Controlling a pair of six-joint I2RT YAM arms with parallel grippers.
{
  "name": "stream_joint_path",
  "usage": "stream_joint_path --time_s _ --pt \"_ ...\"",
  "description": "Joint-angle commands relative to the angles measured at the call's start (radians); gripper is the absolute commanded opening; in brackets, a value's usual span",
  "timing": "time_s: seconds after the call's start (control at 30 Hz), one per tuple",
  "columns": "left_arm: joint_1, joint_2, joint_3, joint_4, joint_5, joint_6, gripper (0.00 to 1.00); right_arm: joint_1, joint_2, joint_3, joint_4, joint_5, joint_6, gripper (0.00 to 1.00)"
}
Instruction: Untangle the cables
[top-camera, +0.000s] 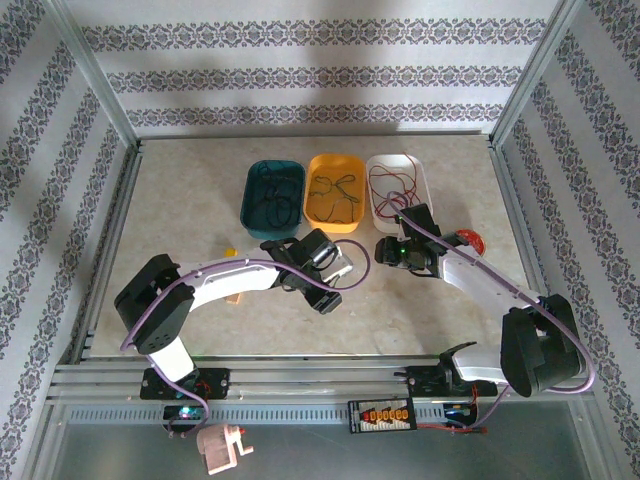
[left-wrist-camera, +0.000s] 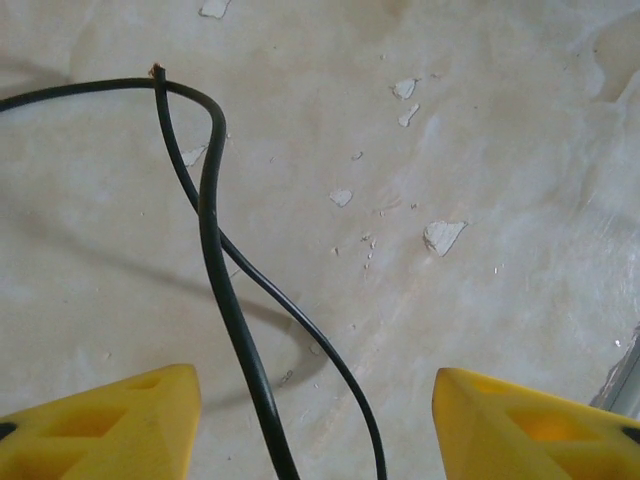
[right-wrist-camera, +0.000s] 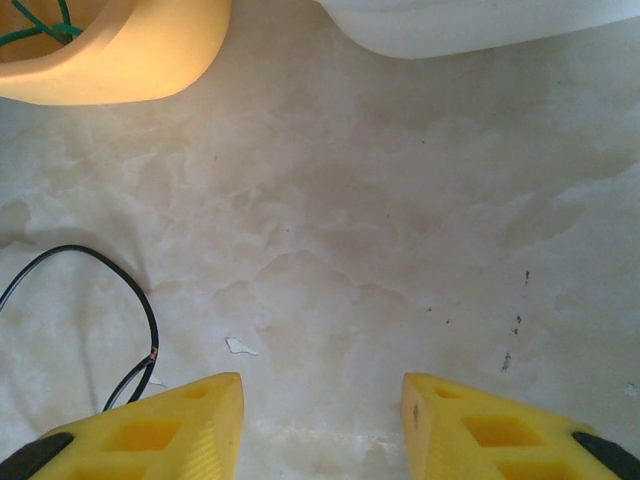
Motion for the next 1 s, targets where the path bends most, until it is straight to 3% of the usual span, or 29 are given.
stream_joint_path --time_s 0.0,0.13,0.23,0.4,0.53,0.63,0.77,0.97 --pt "-0.006 -0.037 0.028 -0.028 -0.02 0.015 0.6 -0.014 -0.017 -0.009 -0.005 -0.002 0.009 0.46" --pt "-0.006 -0.053 0.018 -0.017 -0.032 0.001 0.59 -0.015 -0.009 -0.011 0.003 -0.008 0.008 0.46" --pt "-0.006 -0.063 0.019 -0.017 -0.057 -0.005 0.52 -0.015 -0.008 -0.01 0.005 -0.013 0.011 0.46" --pt "-0.007 -0.074 0.008 0.016 -0.092 -0.02 0.16 -0.016 -0.011 -0.013 0.01 -0.01 0.009 0.46" --pt "-0.006 -0.091 0.0 0.065 -0.093 -0.044 0.05 -0.019 -0.019 -0.016 0.01 -0.006 0.009 0.46" --pt "-0.006 -0.126 -0.007 0.113 -0.129 -0.061 0.0 -0.026 -0.027 -0.022 0.009 -0.001 0.01 0.46" --pt "0.002 -0.229 -0.042 0.233 -0.192 -0.09 0.0 -0.042 -0.039 -0.033 0.007 0.005 0.014 0.46" --pt "0.122 -0.399 -0.074 0.434 -0.107 -0.236 0.0 -0.059 -0.05 -0.038 0.007 0.004 0.016 0.46"
